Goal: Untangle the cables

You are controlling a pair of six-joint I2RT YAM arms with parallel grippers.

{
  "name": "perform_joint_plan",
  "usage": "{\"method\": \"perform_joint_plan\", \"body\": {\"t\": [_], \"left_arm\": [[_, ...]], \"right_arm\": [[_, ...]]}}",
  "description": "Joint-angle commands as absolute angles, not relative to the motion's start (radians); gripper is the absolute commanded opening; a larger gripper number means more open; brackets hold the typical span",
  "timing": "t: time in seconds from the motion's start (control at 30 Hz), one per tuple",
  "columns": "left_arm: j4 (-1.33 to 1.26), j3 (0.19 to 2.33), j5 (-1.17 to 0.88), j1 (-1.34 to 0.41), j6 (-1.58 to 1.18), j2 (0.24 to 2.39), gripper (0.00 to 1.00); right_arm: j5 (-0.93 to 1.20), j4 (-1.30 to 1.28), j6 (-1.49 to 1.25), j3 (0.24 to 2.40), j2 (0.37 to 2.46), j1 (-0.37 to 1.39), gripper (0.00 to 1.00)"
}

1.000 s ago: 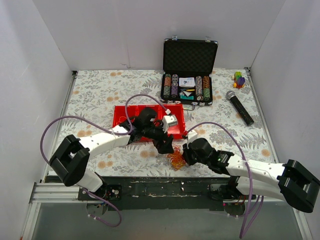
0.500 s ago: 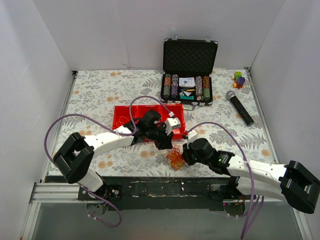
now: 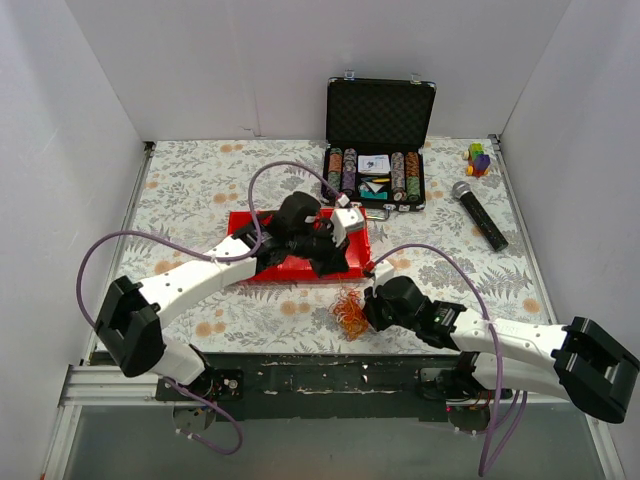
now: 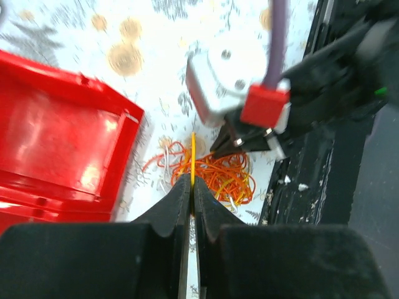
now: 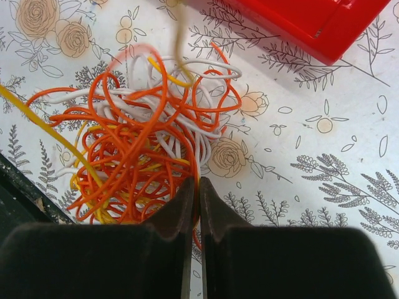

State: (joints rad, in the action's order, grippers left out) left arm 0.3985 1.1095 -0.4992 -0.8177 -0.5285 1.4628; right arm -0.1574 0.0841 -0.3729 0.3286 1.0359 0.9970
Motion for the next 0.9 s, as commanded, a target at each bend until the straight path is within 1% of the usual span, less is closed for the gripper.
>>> {"method": "perform_joint_plan", "body": {"t": [0.0, 0.13, 0.3, 0.37, 0.53, 0.67, 0.77, 0.87], "left_arm": [[0.495, 1.245, -0.511, -0.798, -0.541, 1.359, 0.0], [0.471, 1.252, -0.511, -0.795, -0.581, 1.301, 0.0], [0.437, 1.293, -0.416, -0.795, -0.592, 1.223, 0.0], [0.433, 1.321, -0.408, -0.795, -0.568, 1.198, 0.0], [0.434, 1.471, -0.328, -0.796, -0.512, 1.198, 0.0], [0.42, 1.584, -0.302, -0.796, -0.497, 1.206, 0.0], [0.391, 1.638, -0.272, -0.796, -0.492, 1.204, 0.0], [0.341, 1.675, -0.195, -0.796, -0.447, 1.198, 0.0]], "right_arm": [[-0.15, 0.117, -0.388, 0.308, 1.061, 1.003, 0.03], [-0.16, 0.117, -0.388, 0.311, 1.083, 1.003, 0.01], [-0.175, 0.103, -0.4, 0.324, 1.109, 1.003, 0.01], [-0.176, 0.101, -0.403, 0.328, 1.115, 1.003, 0.01], [-0.183, 0.089, -0.407, 0.339, 1.138, 1.003, 0.01], [-0.186, 0.083, -0.407, 0.347, 1.152, 1.003, 0.01], [-0.187, 0.083, -0.408, 0.347, 1.149, 1.003, 0.01], [-0.19, 0.081, -0.413, 0.345, 1.147, 1.005, 0.01]]}}
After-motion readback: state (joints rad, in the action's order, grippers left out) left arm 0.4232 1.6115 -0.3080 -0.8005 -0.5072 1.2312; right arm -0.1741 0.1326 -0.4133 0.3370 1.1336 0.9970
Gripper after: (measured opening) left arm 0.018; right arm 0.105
